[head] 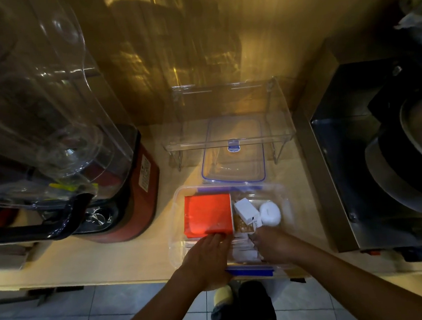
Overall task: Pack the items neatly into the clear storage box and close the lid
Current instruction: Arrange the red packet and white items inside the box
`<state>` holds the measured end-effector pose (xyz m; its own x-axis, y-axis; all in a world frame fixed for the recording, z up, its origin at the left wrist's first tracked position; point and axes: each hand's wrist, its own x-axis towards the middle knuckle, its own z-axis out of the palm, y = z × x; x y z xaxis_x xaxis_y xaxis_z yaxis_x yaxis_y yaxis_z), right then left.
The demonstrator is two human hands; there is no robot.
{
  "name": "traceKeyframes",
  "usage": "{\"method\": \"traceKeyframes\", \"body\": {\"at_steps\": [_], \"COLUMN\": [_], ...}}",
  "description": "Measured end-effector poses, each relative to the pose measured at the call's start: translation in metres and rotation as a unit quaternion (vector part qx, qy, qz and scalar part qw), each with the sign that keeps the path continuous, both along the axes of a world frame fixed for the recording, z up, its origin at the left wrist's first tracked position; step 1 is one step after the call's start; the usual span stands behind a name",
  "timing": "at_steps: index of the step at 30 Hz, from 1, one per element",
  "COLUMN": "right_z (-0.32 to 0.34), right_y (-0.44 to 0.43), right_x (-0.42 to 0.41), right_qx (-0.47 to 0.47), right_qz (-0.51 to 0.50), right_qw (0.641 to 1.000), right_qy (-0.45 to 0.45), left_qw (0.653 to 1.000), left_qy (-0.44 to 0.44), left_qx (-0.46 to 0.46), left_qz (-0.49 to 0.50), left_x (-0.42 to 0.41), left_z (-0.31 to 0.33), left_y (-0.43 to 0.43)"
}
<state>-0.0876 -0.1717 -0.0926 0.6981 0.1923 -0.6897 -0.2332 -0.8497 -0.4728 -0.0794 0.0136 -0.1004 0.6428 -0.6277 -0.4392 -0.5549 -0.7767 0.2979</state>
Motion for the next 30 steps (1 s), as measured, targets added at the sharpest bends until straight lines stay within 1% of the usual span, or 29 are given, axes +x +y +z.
{"method": "traceKeyframes", "body": {"at_steps": [1, 2, 4, 6, 7, 10, 12, 14, 17, 20, 24, 27, 28, 30], "right_z": [0.001, 0.002, 0.002, 0.002, 0.003, 0.004, 0.002, 0.004, 0.005, 0.006, 0.008, 0.011, 0.010, 0.009], "right_y": [-0.001, 0.000, 0.005, 0.010, 0.011, 0.008, 0.002, -0.002, -0.004, -0.002, -0.006, -0.012, -0.013, -0.011], "right_x": [0.001, 0.002, 0.002, 0.001, 0.001, 0.002, 0.001, 0.002, 0.005, 0.007, 0.009, 0.007, 0.006, 0.004], "right_qx": [-0.024, -0.021, 0.037, 0.110, 0.123, 0.083, 0.039, 0.014, 0.013, -0.005, 0.036, -0.004, -0.025, -0.039], "right_qz": [0.009, 0.023, 0.028, -0.002, -0.008, 0.008, -0.025, -0.039, -0.056, -0.006, -0.005, -0.036, -0.025, -0.005], "right_qw": [1.000, 0.999, 0.999, 0.994, 0.992, 0.996, 0.998, 0.999, 0.997, 0.998, 0.997, 0.997, 0.997, 0.998], "right_qy": [0.008, 0.014, 0.011, 0.020, 0.029, 0.042, 0.033, 0.034, 0.053, 0.056, 0.062, 0.070, 0.069, 0.056], "left_qw": [1.000, 1.000, 0.999, 0.999, 0.999, 0.999, 1.000, 0.999, 0.998, 0.998, 0.999, 0.999, 0.999, 0.999], "left_qy": [-0.005, -0.011, -0.009, 0.004, 0.011, 0.023, 0.018, 0.016, 0.035, 0.033, 0.019, 0.020, 0.017, 0.003], "left_qx": [0.014, 0.025, 0.037, 0.038, 0.034, 0.018, 0.024, 0.039, 0.041, 0.047, 0.048, 0.044, 0.041, 0.036], "left_qz": [0.001, 0.002, 0.009, 0.012, 0.014, 0.020, 0.011, 0.008, 0.027, 0.021, 0.012, 0.017, 0.018, 0.019], "left_x": [0.000, 0.001, 0.002, 0.003, 0.002, 0.002, 0.003, 0.004, 0.002, 0.000, 0.001, -0.002, -0.004, -0.007], "left_z": [0.000, 0.000, -0.001, 0.000, 0.000, 0.000, 0.000, 0.000, -0.002, -0.003, -0.004, -0.004, -0.004, -0.005], "left_y": [-0.001, -0.002, -0.003, -0.003, -0.003, -0.003, -0.003, -0.005, -0.009, -0.010, -0.010, -0.012, -0.013, -0.014]}}
